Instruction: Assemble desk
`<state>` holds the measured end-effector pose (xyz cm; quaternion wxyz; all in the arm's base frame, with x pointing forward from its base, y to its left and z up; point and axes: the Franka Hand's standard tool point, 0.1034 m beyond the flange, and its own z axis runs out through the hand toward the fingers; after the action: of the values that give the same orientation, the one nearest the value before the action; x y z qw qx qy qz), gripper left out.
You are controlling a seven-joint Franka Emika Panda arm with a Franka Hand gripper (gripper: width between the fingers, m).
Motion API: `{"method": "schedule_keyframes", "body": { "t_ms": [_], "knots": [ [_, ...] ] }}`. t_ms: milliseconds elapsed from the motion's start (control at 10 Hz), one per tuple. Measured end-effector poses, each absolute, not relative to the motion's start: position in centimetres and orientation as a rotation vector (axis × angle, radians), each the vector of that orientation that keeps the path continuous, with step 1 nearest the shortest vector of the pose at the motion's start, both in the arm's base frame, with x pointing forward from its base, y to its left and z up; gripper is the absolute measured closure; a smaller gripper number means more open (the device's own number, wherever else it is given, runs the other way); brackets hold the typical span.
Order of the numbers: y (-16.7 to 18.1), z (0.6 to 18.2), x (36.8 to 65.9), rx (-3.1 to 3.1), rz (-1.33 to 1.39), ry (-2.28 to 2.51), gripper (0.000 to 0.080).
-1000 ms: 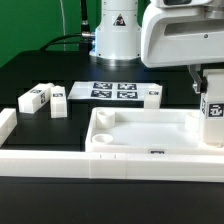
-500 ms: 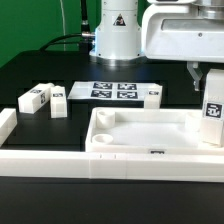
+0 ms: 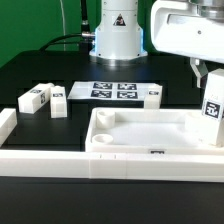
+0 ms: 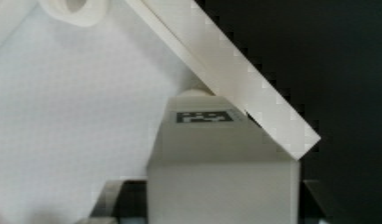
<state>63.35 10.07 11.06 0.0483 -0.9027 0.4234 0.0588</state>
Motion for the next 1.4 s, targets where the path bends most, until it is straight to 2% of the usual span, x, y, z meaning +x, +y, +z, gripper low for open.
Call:
{"method": "schedule_keyframes", "body": {
  "t_ms": [300,600,700,800,900,1400],
  "knots": [
    [9.99,11.04,62.88,-2.397,0.148,1.77,0.0509],
    [10.21,11.04,62.82,-2.34,0.161,1.823,0.0508],
    [10.23,11.02,62.82,-2.344,0.161,1.818,0.0271],
    [10.29,11.01,62.64,-2.391,0.172,1.768,0.0271],
    [10.54,11.21,62.39,-2.456,0.217,1.707,0.0176],
    [10.65,11.36,62.7,-2.732,0.195,1.182,0.015]
  ]
}}
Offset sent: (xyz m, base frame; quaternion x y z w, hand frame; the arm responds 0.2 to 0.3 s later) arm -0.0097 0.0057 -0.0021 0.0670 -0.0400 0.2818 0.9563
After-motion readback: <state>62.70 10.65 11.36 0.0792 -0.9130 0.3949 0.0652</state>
